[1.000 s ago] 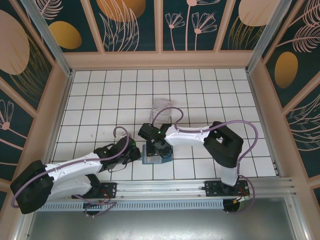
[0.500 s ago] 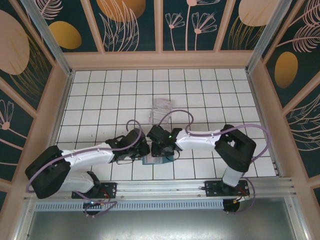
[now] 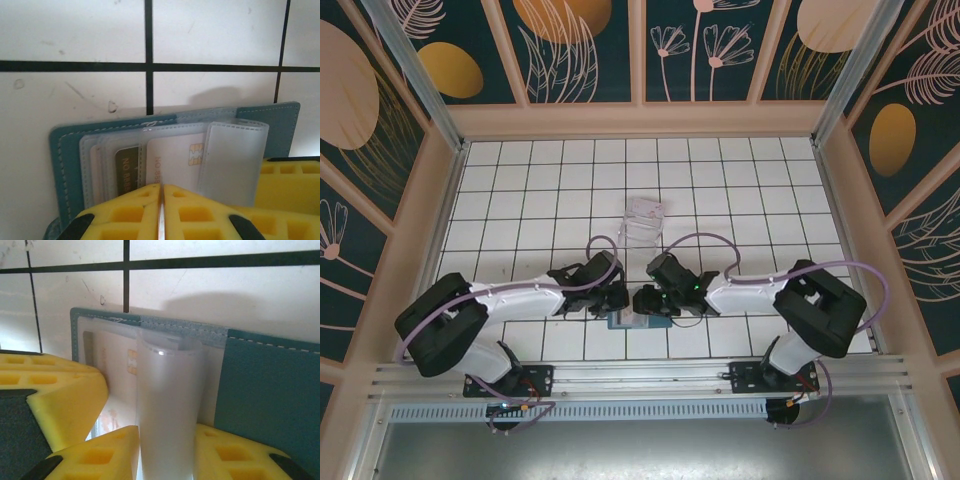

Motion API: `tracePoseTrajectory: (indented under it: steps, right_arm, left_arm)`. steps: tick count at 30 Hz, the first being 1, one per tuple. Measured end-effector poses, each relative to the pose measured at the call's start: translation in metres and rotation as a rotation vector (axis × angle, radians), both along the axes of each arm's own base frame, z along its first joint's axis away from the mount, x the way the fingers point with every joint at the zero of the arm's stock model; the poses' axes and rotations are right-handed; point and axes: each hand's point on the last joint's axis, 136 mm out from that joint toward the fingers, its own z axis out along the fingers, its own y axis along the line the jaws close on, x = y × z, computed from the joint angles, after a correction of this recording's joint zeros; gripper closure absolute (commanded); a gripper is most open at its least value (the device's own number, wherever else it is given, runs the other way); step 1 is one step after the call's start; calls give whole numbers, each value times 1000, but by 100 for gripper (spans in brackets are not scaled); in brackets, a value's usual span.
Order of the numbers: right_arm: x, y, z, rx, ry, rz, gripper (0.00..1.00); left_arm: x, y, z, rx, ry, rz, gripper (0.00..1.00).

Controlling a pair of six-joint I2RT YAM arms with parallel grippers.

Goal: Take the credit cards out of the card holder

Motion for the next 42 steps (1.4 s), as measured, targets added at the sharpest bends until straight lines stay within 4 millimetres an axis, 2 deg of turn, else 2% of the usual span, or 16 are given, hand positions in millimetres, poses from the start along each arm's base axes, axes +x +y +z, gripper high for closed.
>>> tracePoseTrajectory:
  steps: [10,14,20,25,28,30,33,35,38,42]
  right_arm:
    - [-4,-7,14,87,-19,-34,54]
    - [1,-13,30,122,-56,-71,46]
    - [14,-34,60,159,-136,-161,42]
    - [29,-66,92,201,-223,-269,45]
    - [31,-83,100,219,-252,-306,52]
    - [28,-86,97,205,-246,-300,56]
    - [19,-82,85,139,-217,-254,60]
    - [11,-72,79,91,-193,-200,62]
    - [5,-49,78,21,-173,-115,65]
    - [10,-15,79,-72,-162,-38,66]
  left_arm:
    - [1,-8,1,30,19,-58,88]
    - [3,-13,2,40,27,-82,88]
    - [6,-23,14,36,29,-119,87]
    - [9,-31,17,42,35,-150,88]
    - [9,-29,13,64,48,-153,89]
    - [8,-26,11,78,53,-149,90]
    - [8,-24,11,84,50,-141,90]
    - [8,-22,13,78,45,-131,90]
    - [5,-14,13,62,43,-107,90]
    - [1,6,7,45,56,-48,90]
